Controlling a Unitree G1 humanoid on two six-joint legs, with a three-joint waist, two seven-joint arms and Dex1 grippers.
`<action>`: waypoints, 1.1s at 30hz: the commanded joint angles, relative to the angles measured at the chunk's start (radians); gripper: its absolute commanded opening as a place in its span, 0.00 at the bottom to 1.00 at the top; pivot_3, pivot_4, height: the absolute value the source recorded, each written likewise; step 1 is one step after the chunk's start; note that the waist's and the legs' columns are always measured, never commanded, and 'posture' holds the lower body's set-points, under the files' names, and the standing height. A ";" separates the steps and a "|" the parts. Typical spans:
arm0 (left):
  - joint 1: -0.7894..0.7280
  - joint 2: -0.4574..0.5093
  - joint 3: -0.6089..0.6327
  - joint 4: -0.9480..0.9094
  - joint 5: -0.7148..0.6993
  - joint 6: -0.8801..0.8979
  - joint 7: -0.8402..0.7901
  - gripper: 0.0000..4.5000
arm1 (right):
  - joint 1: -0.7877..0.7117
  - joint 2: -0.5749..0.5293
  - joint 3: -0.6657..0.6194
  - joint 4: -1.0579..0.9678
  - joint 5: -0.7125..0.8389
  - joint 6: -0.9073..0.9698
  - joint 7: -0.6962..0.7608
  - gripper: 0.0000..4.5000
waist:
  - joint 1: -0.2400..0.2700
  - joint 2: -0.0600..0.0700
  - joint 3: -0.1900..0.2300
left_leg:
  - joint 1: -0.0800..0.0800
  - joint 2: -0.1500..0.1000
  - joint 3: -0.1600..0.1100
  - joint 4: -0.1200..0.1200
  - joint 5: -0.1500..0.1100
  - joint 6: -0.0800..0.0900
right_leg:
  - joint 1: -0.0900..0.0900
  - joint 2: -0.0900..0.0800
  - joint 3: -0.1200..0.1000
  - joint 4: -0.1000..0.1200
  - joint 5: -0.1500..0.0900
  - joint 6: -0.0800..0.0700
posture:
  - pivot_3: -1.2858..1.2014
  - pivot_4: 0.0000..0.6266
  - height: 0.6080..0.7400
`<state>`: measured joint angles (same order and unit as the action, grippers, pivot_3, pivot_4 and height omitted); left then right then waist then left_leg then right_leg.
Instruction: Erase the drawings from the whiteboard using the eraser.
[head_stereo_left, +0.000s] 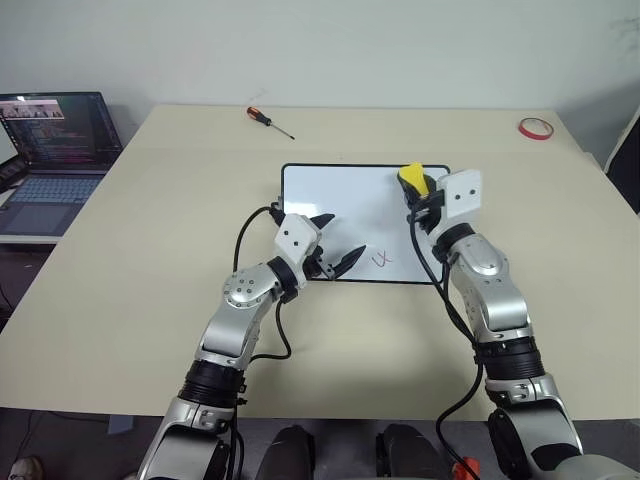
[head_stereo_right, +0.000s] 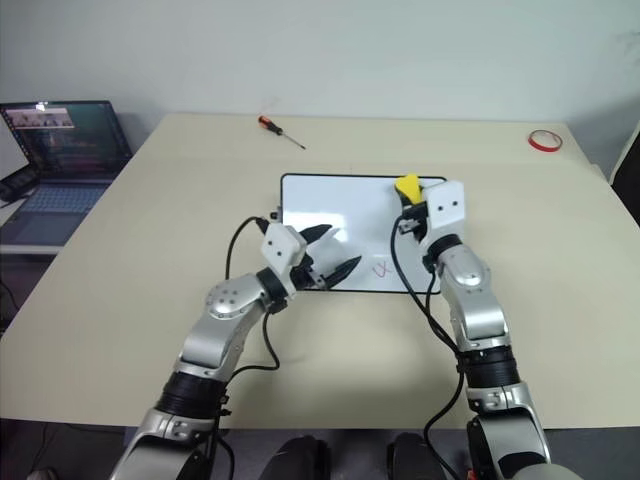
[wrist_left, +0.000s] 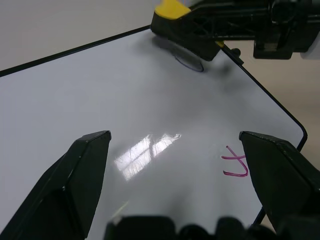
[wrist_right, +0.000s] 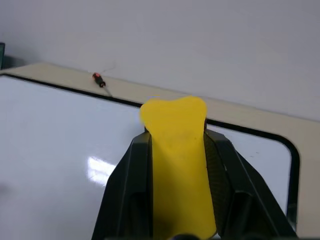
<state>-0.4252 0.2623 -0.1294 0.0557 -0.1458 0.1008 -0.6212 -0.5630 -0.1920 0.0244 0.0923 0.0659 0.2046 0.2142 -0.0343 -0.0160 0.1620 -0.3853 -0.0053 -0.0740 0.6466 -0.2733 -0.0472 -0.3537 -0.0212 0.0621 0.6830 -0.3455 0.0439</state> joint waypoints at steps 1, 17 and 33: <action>-0.013 0.004 0.013 -0.050 -0.002 -0.007 0.009 1.00 | -0.033 -0.015 0.009 0.016 -0.031 0.008 0.002 0.24 | 0.000 0.000 0.000 | 0.000 0.000 0.000 0.000 0.000 0.000 | 0.000 0.000 0.000 0.000 0.000 0.000 | 0.52 0.24 1.00; -0.010 -0.014 0.002 -0.068 -0.006 -0.005 0.028 1.00 | 0.144 -0.103 0.057 -0.136 -0.091 0.199 0.059 0.24 | 0.003 -0.001 0.000 | 0.001 0.000 -0.001 0.003 0.000 0.000 | 0.001 0.000 0.001 0.005 0.000 0.000 | 0.52 0.24 1.00; -0.024 -0.032 0.000 -0.041 -0.006 -0.014 0.020 1.00 | 0.196 -0.104 -0.006 -0.246 -0.048 0.183 0.062 0.24 | 0.000 -0.001 0.000 | 0.004 -0.001 -0.004 0.010 0.000 0.000 | 0.007 0.001 -0.001 0.009 0.001 0.001 | 0.52 0.24 1.00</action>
<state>-0.4268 0.2365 -0.1310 0.0371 -0.1467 0.1027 -0.6008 -0.3314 -0.3044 0.0480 -0.1635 0.0073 0.4293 0.2934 -0.0343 -0.0173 0.1620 -0.3813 -0.0063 -0.0773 0.6576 -0.2735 -0.0469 -0.3472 -0.0201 0.0617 0.6923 -0.3449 0.0450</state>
